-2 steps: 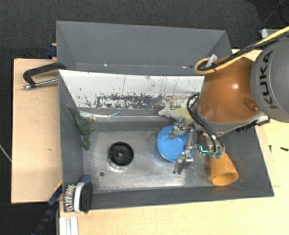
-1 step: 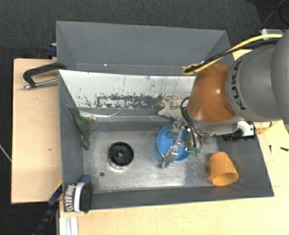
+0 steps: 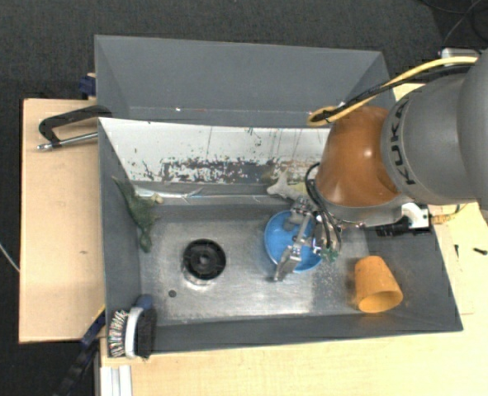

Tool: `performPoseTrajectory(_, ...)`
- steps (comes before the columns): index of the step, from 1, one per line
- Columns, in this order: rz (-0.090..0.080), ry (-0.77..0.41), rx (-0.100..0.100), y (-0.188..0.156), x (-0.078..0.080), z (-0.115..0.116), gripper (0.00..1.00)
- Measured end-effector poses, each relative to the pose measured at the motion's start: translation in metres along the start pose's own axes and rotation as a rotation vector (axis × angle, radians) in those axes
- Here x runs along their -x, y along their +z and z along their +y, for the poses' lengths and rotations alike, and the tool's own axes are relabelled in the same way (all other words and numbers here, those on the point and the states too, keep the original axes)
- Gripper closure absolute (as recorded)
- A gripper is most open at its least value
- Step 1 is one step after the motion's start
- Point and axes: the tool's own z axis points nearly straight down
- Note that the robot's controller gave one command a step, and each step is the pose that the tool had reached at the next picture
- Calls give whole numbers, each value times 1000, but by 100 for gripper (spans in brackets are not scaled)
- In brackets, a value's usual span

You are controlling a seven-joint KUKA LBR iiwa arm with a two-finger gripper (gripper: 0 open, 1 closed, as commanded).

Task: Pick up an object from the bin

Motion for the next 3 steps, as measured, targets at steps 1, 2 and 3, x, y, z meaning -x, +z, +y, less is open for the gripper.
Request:
performPoseTrajectory(1, -3, -1, 0, -1, 0, 1, 0)
performPoseTrajectory(2, -4, -2, 1, -2, 1, 1, 0)
performPoseTrajectory(3, -6, -3, 1, -2, 2, 2, 0)
